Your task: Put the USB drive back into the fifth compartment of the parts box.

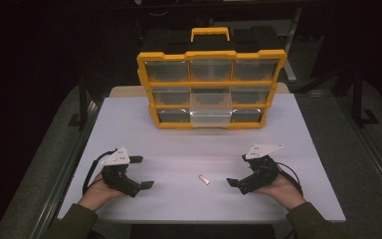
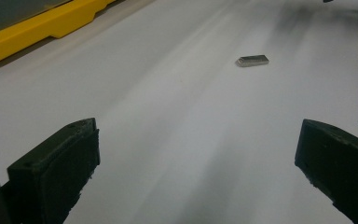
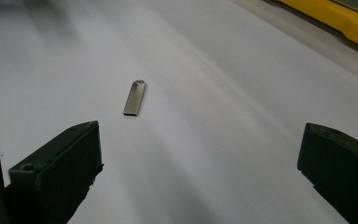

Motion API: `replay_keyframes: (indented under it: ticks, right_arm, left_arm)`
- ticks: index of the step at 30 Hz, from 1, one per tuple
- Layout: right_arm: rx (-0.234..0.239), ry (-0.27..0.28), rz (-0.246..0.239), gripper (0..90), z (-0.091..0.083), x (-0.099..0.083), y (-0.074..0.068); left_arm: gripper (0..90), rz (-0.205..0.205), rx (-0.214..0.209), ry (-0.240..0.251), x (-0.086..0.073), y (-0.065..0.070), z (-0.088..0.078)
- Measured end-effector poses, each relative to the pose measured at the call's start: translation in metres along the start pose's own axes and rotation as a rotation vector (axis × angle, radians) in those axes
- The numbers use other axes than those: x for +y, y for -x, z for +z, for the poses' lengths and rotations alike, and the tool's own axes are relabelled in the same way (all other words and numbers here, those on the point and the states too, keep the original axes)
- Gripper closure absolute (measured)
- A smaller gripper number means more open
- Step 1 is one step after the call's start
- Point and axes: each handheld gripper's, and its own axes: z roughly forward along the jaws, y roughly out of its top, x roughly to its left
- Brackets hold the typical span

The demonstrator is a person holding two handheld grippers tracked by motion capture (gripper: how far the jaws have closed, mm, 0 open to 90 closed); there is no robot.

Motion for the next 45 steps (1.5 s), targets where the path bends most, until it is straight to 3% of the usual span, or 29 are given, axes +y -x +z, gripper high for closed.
replay_keyframes:
  ticks: [11,15,26,45]
  right_arm:
    - [0.024,-0.006,-0.018,0.0,0.006,0.007,-0.002]
    - [0.029,-0.004,-0.018,0.0,0.007,0.009,-0.002]
    - [0.04,-0.012,-0.034,0.0,0.013,0.019,-0.003]
    - [0.064,-0.001,-0.045,0.0,0.022,0.037,-0.005]
  left_arm:
    - [0.0,0.005,-0.005,0.0,0.0,0.001,0.0]
    - [0.0,-0.014,-0.013,-0.003,0.0,-0.001,0.0]
    - [0.0,-0.021,-0.024,-0.015,0.0,-0.002,0.002]
    - [0.0,-0.011,-0.016,-0.01,0.0,-0.001,0.002]
